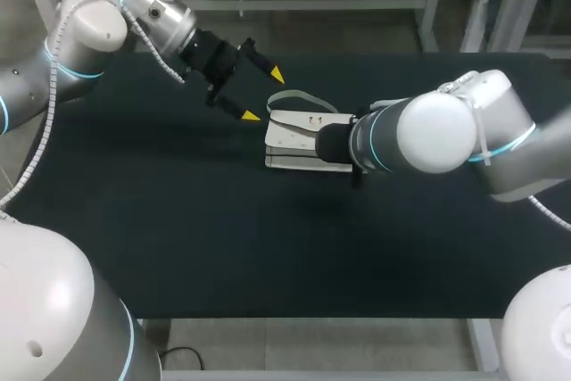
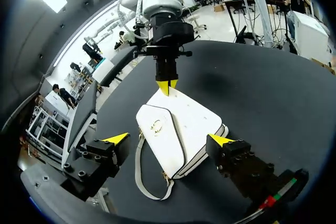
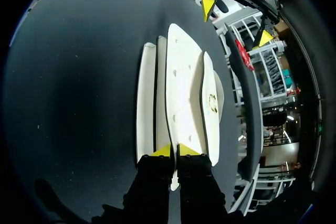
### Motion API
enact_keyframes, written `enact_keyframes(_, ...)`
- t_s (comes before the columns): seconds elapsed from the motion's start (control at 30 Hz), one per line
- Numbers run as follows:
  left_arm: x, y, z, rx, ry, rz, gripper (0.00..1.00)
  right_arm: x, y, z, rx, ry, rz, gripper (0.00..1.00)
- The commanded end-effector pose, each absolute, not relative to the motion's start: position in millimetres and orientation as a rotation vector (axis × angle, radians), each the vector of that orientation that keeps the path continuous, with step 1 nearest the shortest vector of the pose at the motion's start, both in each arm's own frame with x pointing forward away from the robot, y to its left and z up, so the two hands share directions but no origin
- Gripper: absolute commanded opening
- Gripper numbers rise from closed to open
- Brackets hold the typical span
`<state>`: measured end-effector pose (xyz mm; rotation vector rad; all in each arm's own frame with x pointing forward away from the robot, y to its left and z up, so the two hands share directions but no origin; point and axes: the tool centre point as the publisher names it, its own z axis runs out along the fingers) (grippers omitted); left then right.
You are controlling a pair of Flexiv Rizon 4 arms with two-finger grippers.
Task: Pick up the bag, open it, inspect its contents, close it, and place it on the opposite side
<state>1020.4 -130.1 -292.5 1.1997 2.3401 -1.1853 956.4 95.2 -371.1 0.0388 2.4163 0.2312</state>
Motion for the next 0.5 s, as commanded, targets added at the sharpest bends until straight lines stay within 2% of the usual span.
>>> enact_keyframes(0.03,1010.6,-141.8,-292.6,1.197,2.357,-1.124,0.98,953.8,93.0,-375.1,0.042,2.323,0.242,0.00)
enact_keyframes(0.33,1005.4,-155.1,-312.6,1.230,2.371,-1.114,0.69,953.8,93.0,-375.1,0.042,2.323,0.242,0.00)
enact_keyframes(0.5,1002.4,-161.7,-322.2,1.241,2.387,-1.090,0.74,953.8,93.0,-375.1,0.042,2.323,0.242,0.00)
